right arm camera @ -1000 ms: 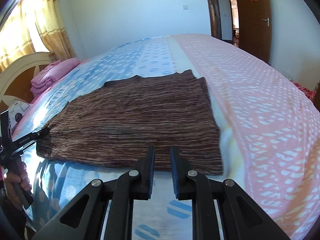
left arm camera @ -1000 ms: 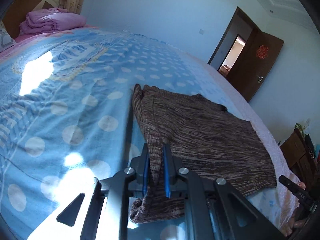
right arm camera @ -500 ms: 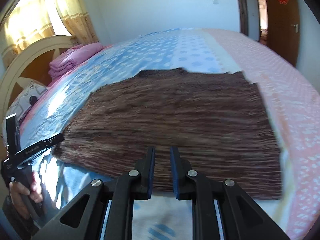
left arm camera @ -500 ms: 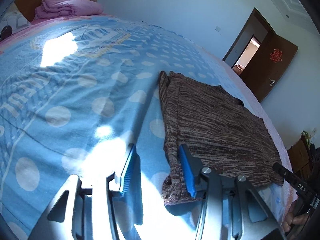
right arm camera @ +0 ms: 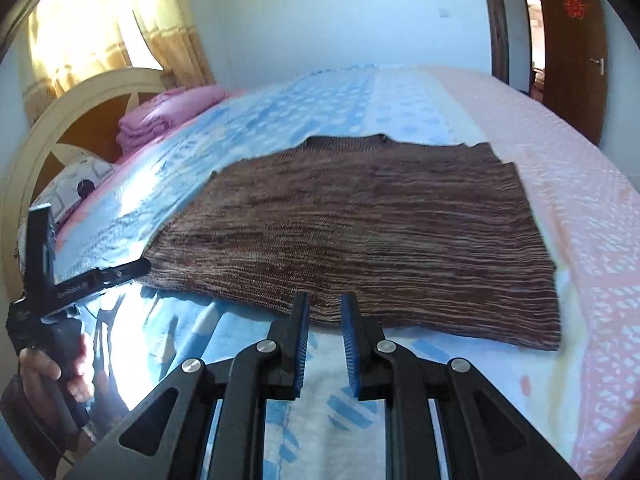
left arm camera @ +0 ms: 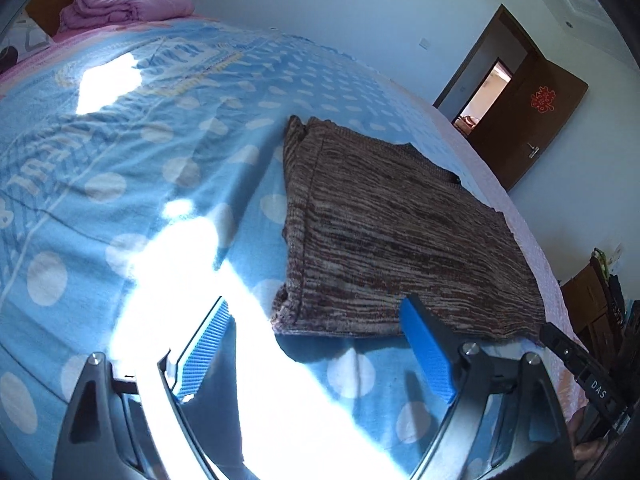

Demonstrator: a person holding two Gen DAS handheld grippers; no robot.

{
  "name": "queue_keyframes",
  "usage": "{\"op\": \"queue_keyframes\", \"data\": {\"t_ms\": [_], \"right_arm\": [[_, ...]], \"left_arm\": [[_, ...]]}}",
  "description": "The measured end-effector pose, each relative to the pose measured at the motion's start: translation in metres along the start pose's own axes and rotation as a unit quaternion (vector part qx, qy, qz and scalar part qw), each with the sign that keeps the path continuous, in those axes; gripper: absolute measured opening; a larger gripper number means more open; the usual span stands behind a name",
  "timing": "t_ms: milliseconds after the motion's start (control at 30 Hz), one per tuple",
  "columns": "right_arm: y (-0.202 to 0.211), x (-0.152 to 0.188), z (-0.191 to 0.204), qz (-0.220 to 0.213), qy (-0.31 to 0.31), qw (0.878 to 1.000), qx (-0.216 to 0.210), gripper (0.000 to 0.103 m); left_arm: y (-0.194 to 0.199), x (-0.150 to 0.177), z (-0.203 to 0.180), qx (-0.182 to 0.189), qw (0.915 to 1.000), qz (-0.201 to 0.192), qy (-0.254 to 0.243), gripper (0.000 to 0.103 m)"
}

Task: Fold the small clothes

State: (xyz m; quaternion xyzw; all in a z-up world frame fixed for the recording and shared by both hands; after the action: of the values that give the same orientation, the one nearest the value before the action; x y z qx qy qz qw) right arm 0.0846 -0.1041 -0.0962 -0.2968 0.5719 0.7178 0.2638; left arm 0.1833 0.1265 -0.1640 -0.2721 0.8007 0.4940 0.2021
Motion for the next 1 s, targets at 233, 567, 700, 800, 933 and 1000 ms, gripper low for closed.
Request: {"op": "queue_keyframes", "data": {"t_ms": [233, 567, 700, 800, 933, 1000], "right_arm": [[0.003, 0.009, 0.0, 0.009, -0.012, 1.0, -0.012, 0.017], [-0.006, 0.009, -0.007, 0.008, -0.02, 1.0, -0.012, 0.017], [-0.017, -0.001, -0.005, 0.002, -0.013, 1.0, -0.004, 0.017], [-0.026, -0.013, -0.001, -0.004, -0.01, 1.0, -0.009, 0.017], [-0.048, -0.036, 0.003, -0.003, 0.005, 1.0, 0.002, 0.017], [-0.061, -0.054, 0.005, -0.013, -0.007, 1.0, -0.008, 0.017]], "left_arm": [[-0.021, -0.057, 0.005, 0.058, 0.9955, -0.017, 0.073, 0.09], [-0.071, -0.059, -0.017, 0.065, 0.9942, 0.007, 0.085, 0.066], [-0.073, -0.059, -0.007, 0.063, 0.9923, 0.002, 0.107, 0.031], [-0.075, -0.061, 0.015, 0.088, 0.9813, -0.003, 0.171, 0.025], [-0.078, -0.062, 0.014, 0.082, 0.9806, -0.006, 0.178, 0.026], [-0.078, -0.062, 0.01, 0.078, 0.9824, -0.012, 0.169, 0.029]]}}
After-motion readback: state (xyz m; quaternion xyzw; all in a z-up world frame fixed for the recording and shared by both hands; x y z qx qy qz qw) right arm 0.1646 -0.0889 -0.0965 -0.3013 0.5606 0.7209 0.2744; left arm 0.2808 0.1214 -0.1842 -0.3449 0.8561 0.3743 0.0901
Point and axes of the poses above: each gripper's, at about its wrist camera, not at the fingertips, and y roughly against the way its jaws point, z to its left, x to its underside, the point moved 4 cm from there along -y, roughly the way its jaws point, and after that the axes turned 1 degree about -z, right-handed, at the moved point
